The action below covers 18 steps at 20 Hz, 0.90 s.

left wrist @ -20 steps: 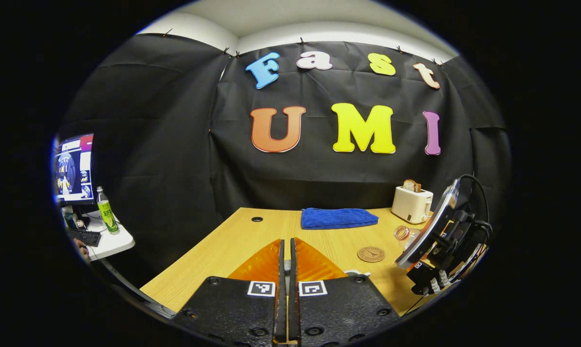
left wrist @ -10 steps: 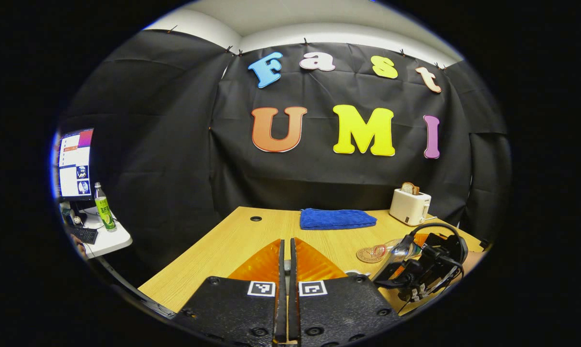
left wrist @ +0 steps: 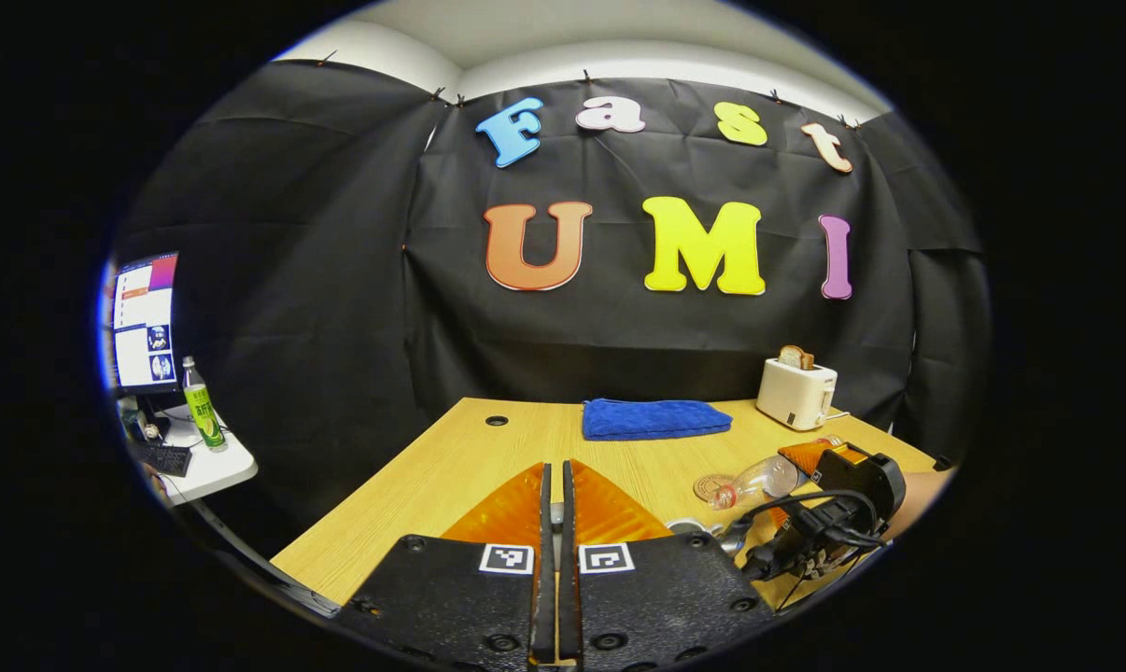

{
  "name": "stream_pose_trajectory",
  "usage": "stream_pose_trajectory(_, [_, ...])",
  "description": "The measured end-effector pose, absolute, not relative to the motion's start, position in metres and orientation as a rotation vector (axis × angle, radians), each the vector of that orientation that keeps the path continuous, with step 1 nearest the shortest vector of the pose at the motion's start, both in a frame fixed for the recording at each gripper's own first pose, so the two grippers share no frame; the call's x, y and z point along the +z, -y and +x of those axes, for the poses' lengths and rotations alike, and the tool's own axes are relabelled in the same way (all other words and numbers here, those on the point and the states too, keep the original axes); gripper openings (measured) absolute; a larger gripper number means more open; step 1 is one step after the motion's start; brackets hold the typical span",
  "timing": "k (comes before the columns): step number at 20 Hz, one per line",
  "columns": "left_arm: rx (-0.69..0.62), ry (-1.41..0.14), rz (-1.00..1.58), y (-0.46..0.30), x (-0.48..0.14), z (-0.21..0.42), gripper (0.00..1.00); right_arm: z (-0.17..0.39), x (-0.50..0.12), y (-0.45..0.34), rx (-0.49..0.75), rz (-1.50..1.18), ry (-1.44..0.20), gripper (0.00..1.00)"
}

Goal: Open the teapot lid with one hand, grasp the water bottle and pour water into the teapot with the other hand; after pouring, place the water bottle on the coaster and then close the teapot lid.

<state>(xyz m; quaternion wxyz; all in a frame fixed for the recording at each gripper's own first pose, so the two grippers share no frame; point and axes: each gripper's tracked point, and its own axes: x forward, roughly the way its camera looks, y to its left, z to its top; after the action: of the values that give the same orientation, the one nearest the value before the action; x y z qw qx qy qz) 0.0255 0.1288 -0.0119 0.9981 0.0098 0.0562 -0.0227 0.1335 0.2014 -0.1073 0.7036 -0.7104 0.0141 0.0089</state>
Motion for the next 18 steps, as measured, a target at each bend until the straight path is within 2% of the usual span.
stream_pose_trajectory(12, [-0.073, -0.114, 0.048, -0.119, -0.014, 0.027, 0.04, 0.132, -0.101, -0.215, -0.009, -1.748, 0.085, 0.73])
stream_pose_trajectory(18, [-0.074, -0.115, 0.051, -0.119, -0.014, 0.026, 0.04, 0.129, -0.099, -0.221, -0.018, -1.813, 0.128, 0.75])
